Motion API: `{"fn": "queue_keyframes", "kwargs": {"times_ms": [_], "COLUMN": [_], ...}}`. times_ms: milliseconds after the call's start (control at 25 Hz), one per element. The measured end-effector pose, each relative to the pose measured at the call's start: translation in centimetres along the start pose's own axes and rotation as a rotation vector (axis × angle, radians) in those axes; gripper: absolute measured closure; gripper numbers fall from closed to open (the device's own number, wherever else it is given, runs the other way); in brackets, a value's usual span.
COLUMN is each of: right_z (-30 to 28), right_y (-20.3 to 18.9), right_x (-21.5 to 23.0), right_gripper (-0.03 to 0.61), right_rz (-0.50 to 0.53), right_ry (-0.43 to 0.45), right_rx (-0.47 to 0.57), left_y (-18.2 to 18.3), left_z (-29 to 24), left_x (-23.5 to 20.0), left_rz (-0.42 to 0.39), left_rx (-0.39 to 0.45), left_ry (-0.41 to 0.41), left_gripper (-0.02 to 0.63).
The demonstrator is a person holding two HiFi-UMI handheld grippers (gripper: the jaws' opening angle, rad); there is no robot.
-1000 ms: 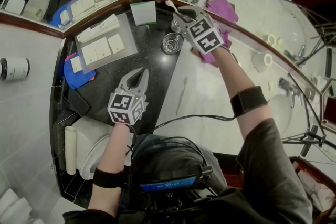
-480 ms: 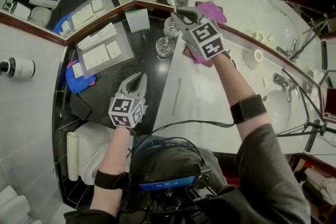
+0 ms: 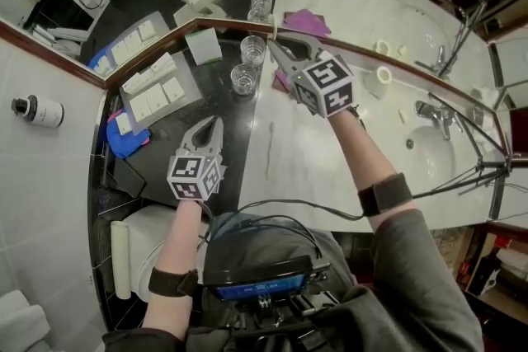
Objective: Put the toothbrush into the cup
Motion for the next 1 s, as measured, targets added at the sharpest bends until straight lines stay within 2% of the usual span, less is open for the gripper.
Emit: {"fn": "queue_keyframes", "kwargs": {"times_ms": [240,560,1000], "right_z": [6.9,14.0,18.1], "right_y": [-1.8,-7.5,-16.2], "right_x": [-1.0,-2.5,-6.0], "right_gripper": [0.511,0.512,0.512], "right_rz": [-0.131,-0.276,-0.452], "right_ry": [-0.061,-0.148,-0.185], "right_rx": [-0.043,-0.165,-0.395], "left_y": [0.4,0.0,-0.6], "left_z": [1.0,2.1,2.3], "left_x": [2.2,4.8,6.5], "left_rz": [-0.038,-0.075,-0.101], "left_rx": [-0.001,-0.031,-0.104], "left_ry": [-0.024,-0.071,-0.125], "left_gripper": [0.611,0.611,0.611]}}
Point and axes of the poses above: the fingertips, and each gripper's own axes: z backward along the fingers, x to its right, y out of its top, the point moved 10 cm from there along z, backward along the fingers, and after that the axes turned 14 degrees about -y, right-handed, at the moved point
